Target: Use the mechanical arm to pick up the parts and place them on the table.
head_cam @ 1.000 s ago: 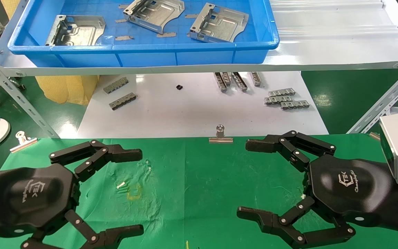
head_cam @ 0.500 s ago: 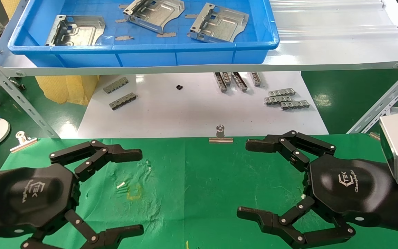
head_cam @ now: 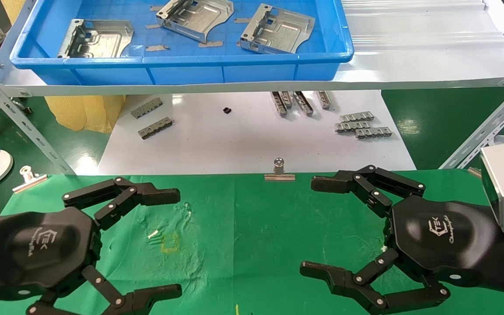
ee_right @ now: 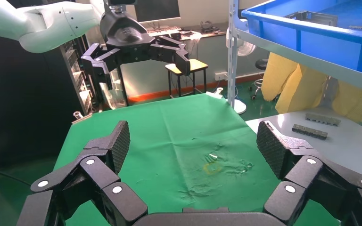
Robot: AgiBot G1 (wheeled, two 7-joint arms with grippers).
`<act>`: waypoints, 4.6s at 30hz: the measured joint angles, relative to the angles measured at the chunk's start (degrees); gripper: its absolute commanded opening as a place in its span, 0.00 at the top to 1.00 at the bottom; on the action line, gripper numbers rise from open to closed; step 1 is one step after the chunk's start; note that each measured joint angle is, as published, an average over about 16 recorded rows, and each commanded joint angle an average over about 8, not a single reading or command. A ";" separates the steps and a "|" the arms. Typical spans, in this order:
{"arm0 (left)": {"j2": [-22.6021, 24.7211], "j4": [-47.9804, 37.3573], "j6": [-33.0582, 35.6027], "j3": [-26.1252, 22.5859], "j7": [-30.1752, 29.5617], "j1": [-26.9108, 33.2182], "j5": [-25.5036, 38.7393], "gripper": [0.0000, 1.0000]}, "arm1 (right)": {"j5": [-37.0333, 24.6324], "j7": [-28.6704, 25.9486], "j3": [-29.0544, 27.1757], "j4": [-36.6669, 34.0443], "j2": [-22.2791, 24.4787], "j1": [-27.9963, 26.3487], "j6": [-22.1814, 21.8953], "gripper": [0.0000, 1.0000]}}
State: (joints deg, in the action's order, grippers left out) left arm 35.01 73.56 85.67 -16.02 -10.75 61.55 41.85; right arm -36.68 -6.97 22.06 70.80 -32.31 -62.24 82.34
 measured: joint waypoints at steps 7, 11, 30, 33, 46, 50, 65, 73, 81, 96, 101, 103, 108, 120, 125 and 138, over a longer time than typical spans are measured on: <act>0.00 0.00 0.00 0.00 0.00 0.00 0.00 0.00 | 0.00 0.00 0.00 0.00 0.00 0.00 0.00 0.00; 0.00 0.00 0.00 0.00 0.00 0.00 0.00 0.00 | 0.00 0.00 0.00 0.00 0.00 0.00 0.00 0.00; 0.00 0.00 0.00 0.00 0.00 0.00 0.00 0.00 | 0.00 0.00 0.00 0.00 0.00 0.00 0.00 1.00; 0.00 0.00 0.00 0.00 0.00 0.00 0.00 0.00 | 0.00 0.00 0.00 0.00 0.00 0.00 0.00 1.00; 0.00 0.00 0.00 0.00 0.00 0.00 0.00 0.00 | 0.00 0.00 0.00 0.00 0.00 0.00 0.00 1.00; 0.00 0.00 0.00 0.00 0.00 0.00 0.00 0.00 | 0.00 0.00 0.00 0.00 0.00 0.00 0.00 1.00; 0.00 0.00 0.00 0.00 0.00 0.00 0.00 0.00 | 0.00 0.00 0.00 0.00 0.00 0.00 0.00 1.00; 0.57 -0.13 -0.51 -0.07 -0.58 2.11 0.44 0.00 | 0.00 0.00 0.00 0.00 0.00 0.00 0.00 1.00; 5.42 -6.63 -2.67 -2.03 -1.05 13.48 5.68 0.00 | 0.00 0.00 0.00 0.00 0.00 0.00 0.00 1.00; 27.30 -48.75 -23.00 -10.46 5.03 46.03 27.43 0.00 | 0.00 0.00 0.00 0.00 0.00 0.00 0.00 1.00; 32.92 -59.73 -30.89 -12.63 5.89 51.17 32.03 0.42 | 0.00 0.00 0.00 0.00 0.00 0.00 0.00 0.89; 34.57 -62.92 -33.02 -13.31 5.94 52.53 33.26 0.67 | 0.00 0.00 0.00 0.00 0.00 0.00 0.00 0.65; 37.49 -68.38 -36.53 -14.50 5.79 54.67 35.23 1.00 | 0.00 0.00 0.00 0.00 0.00 0.00 0.00 0.05; 39.95 -72.25 -40.08 -15.24 6.43 55.92 36.35 1.00 | 0.00 0.00 0.01 0.00 0.00 0.00 0.00 0.00; 40.24 -72.54 -41.23 -15.18 7.03 55.83 36.28 1.00 | 0.00 0.00 0.01 0.00 0.00 0.00 0.00 0.00; 40.43 -72.89 -42.27 -15.03 7.85 55.48 36.06 1.00 | 0.00 0.00 0.01 0.00 0.00 0.00 0.00 0.00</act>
State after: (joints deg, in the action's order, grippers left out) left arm 75.44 0.67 43.40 -31.05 -2.89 117.03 77.91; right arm -36.67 -6.97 22.07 70.80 -32.31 -62.25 82.34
